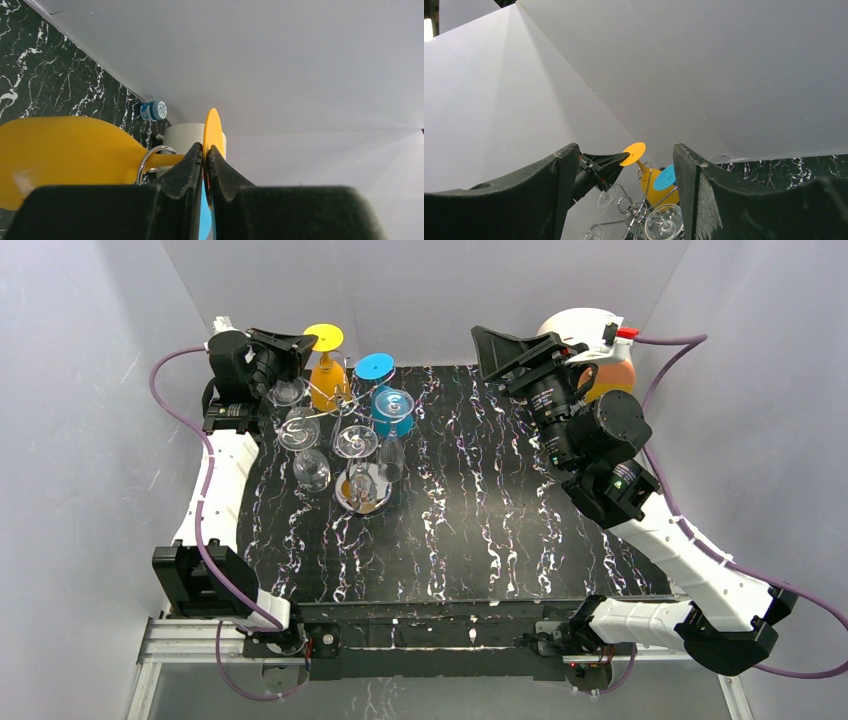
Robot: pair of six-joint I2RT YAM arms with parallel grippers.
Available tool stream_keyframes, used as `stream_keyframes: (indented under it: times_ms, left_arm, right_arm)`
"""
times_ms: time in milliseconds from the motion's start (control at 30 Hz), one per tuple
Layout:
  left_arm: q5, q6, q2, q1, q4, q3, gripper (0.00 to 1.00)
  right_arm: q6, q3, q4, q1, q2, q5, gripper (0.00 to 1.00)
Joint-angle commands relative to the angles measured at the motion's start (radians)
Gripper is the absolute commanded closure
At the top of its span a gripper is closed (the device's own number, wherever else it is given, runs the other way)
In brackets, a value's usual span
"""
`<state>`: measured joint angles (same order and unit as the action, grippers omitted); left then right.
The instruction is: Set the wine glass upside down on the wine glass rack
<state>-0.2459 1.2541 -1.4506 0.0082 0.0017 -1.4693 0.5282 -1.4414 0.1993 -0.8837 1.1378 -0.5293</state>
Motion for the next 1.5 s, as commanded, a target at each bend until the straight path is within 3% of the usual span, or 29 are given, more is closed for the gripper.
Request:
stream_keyframes:
  times_ms: [0,200,700,833,900,967,1167,1467]
  left_arm:
    - [0.058,-0.058,0.065,0.006,-0.01,-0.019,0.9]
    - [0.079,-0.148,0.081,0.006,-0.119,-0.045,0.77]
    - [0.159,-0.304,0.111,0.006,-0.297,-0.137,0.65]
    - [0.201,-0.389,0.124,0.006,-0.377,-0.194,0.51]
    - [0.228,-0.446,0.132,0.006,-0.435,-0.232,0.37]
    - [0.279,-0.508,0.138,0.006,-0.507,-0.286,0.25]
    - [0.451,-0.632,0.163,0.006,-0.848,-0.467,0.15]
    - [0.589,-0.679,0.396,0.006,-1.061,-0.368,0.09]
  right_arm:
    - [0.009,0.004,0.023,0.003,-0.029,-0.021,0.24]
    - [0.015,0.007,0.021,0.003,-0.029,-0.014,0.24]
    - [0.022,0.013,0.004,0.003,-0.041,-0.01,0.24]
    - [0.024,0.015,-0.017,0.002,-0.052,-0.018,0.24]
    - [0.032,0.021,-0.039,0.002,-0.061,-0.028,0.24]
    - [0.045,0.03,-0.073,0.002,-0.075,-0.044,0.24]
    - [0.046,0.033,-0.267,0.003,-0.13,-0.162,0.24]
    - [-0.056,0.089,-0.57,0.003,-0.282,-0.397,0.19]
